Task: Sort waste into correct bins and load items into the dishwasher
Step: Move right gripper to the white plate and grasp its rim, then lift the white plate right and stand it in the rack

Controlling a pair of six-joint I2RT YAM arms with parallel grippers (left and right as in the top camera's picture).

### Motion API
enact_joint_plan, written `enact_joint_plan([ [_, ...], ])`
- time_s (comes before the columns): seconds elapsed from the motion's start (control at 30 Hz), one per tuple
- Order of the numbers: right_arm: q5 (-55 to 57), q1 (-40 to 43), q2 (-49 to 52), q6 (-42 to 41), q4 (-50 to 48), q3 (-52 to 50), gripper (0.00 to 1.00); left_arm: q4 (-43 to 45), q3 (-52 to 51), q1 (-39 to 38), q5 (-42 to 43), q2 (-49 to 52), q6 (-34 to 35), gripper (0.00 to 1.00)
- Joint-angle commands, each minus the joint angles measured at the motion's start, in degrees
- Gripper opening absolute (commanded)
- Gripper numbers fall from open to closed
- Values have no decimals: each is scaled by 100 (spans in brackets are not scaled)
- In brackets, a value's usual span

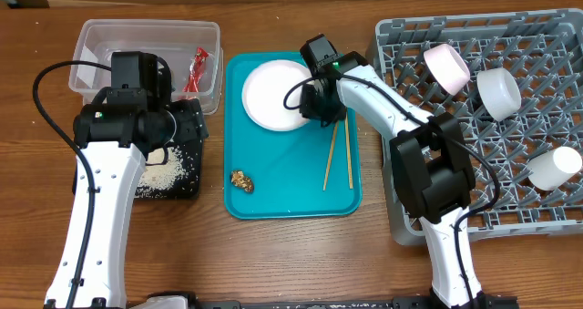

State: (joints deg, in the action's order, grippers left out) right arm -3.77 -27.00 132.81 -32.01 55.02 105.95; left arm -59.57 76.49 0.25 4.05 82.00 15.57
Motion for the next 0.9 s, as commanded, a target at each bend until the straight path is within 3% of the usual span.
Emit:
enact_joint_plan([
  [0.0, 691, 131, 61, -127, 334, 15, 22, 20, 50, 11, 42, 42, 76, 78],
  [0.17, 662, 282, 61, -120, 675, 15, 19, 22, 50, 11, 42, 42, 76, 78],
  [0.27, 588, 302, 61, -98, 730, 15, 5, 22, 50, 11, 42, 42, 76, 78],
  [0.53, 221, 341, -63, -26, 916, 247, 4, 17, 50, 11, 44, 42, 76, 78],
  [0.87, 223, 634, -1099, 1178, 1309, 1119, 4, 4, 50, 11, 44, 39, 76, 77],
])
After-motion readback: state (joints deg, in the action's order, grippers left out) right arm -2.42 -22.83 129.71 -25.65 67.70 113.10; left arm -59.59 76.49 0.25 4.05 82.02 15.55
